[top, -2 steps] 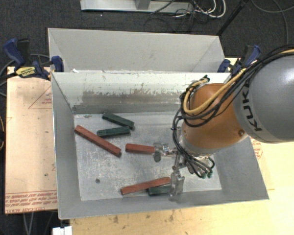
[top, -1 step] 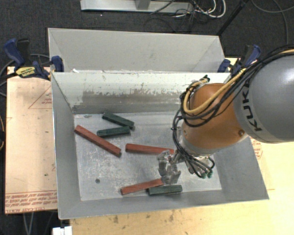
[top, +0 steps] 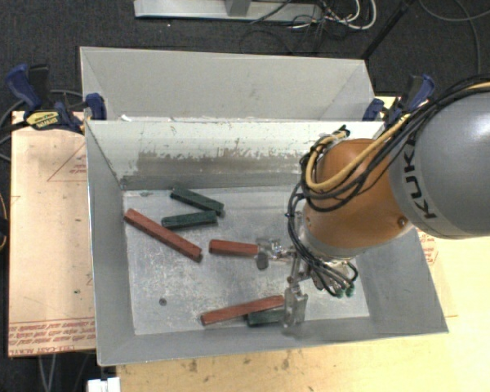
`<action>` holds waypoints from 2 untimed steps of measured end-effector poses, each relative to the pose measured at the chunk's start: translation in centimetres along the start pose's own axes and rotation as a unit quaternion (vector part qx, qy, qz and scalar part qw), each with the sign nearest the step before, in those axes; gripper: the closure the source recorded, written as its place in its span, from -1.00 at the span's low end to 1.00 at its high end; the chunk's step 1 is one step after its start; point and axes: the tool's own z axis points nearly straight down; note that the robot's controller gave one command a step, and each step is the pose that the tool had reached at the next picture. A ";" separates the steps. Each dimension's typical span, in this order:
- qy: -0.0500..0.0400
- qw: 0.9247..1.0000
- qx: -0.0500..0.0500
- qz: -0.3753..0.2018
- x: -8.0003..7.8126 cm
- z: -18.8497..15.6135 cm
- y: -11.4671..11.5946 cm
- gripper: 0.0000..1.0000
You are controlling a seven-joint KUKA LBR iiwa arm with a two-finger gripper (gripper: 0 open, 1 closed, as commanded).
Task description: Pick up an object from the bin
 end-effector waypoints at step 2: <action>-0.008 1.000 0.001 -0.006 -0.5 7.2 0.2 1.00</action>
Offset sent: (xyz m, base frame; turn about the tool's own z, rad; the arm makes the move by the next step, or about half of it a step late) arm -0.0004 0.0025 -0.0746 -0.0140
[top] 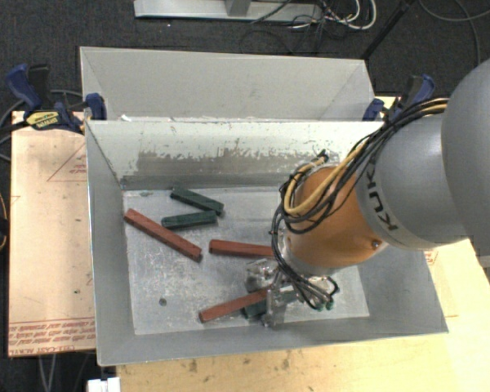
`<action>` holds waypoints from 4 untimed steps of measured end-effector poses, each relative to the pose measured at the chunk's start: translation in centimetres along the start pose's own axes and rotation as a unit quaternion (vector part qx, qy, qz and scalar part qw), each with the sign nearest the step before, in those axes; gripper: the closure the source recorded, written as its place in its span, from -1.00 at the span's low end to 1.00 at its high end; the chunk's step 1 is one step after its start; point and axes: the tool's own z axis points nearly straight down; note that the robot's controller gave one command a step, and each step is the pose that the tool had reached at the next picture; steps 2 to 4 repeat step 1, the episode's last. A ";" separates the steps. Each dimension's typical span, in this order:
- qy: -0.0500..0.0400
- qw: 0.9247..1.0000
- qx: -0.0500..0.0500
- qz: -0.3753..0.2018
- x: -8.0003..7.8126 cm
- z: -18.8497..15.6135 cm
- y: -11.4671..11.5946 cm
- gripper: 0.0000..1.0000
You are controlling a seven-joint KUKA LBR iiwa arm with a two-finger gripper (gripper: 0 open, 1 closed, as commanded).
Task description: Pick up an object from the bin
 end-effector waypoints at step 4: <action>0.001 1.000 0.001 0.016 -4.7 -19.5 -1.8 1.00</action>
Offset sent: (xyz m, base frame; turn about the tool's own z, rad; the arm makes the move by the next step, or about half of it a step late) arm 0.0437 -0.0076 0.1911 0.0312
